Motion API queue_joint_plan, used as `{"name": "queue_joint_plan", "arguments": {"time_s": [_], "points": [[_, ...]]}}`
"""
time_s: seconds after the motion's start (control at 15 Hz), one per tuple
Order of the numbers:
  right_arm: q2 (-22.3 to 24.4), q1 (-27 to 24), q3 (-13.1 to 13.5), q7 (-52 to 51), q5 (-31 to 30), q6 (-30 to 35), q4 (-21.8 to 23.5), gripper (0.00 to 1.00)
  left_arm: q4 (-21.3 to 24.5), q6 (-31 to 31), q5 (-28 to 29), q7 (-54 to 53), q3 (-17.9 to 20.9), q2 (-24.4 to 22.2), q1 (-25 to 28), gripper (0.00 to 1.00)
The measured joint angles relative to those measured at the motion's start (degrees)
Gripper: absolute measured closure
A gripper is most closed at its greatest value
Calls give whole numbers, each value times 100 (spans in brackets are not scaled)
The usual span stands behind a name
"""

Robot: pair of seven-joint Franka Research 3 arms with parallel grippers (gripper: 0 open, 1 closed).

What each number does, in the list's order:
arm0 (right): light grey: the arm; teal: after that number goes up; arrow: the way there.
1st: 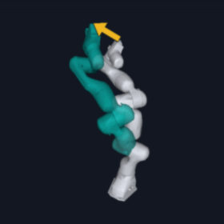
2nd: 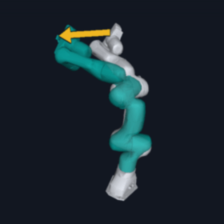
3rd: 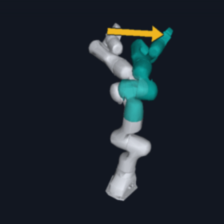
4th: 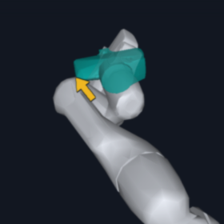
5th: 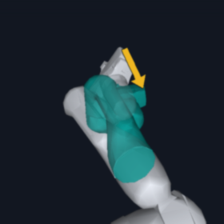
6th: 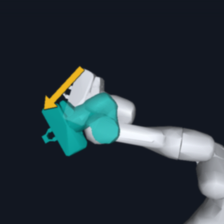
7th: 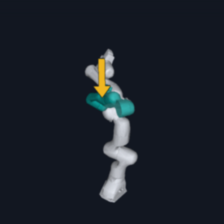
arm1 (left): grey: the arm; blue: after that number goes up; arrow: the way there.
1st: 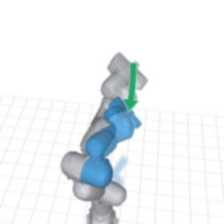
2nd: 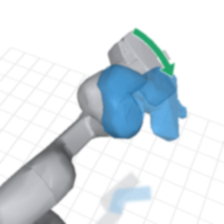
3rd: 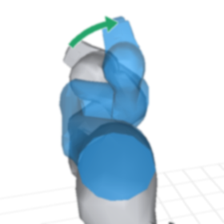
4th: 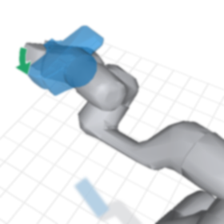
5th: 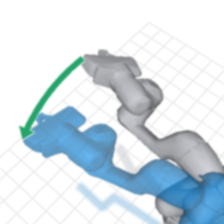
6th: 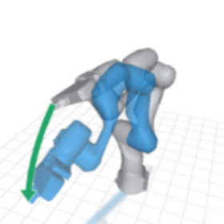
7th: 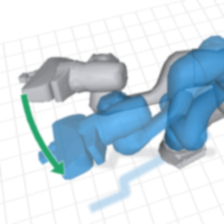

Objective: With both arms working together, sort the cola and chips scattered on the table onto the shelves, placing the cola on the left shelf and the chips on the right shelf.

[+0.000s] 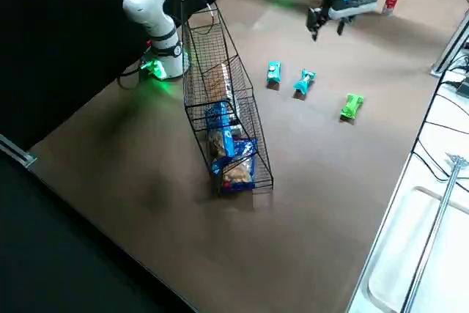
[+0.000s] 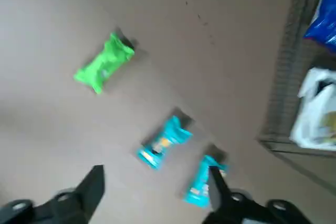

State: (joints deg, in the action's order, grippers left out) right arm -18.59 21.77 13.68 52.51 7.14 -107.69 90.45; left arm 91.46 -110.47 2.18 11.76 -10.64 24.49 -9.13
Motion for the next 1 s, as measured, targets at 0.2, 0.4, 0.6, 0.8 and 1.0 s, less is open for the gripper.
{"name": "queue_joint_plan", "arguments": {"time_s": [0.2, 0.4, 0.6, 0.8, 1.0], "points": [[-755, 113, -1, 1382, -1, -927, -341, 17, -63, -767, 0, 538, 4, 483, -4, 0], [-1455, 119, 15, 2355, -1, -1553, -665, 22, -156, -1089, 3, 628, 6, 692, -7, 7], [-1982, 103, 61, 2956, -7, -2015, -748, 26, -216, -1100, 246, 637, 11, 715, -7, 21], [-2398, 103, 76, 3390, -9, -2538, -785, 26, -270, -1099, 590, 671, 10, 715, -46, 24], [-2599, 133, 73, 3779, -9, -2660, -858, 26, -304, -1099, 612, 833, 9, 715, -83, 33]]}}
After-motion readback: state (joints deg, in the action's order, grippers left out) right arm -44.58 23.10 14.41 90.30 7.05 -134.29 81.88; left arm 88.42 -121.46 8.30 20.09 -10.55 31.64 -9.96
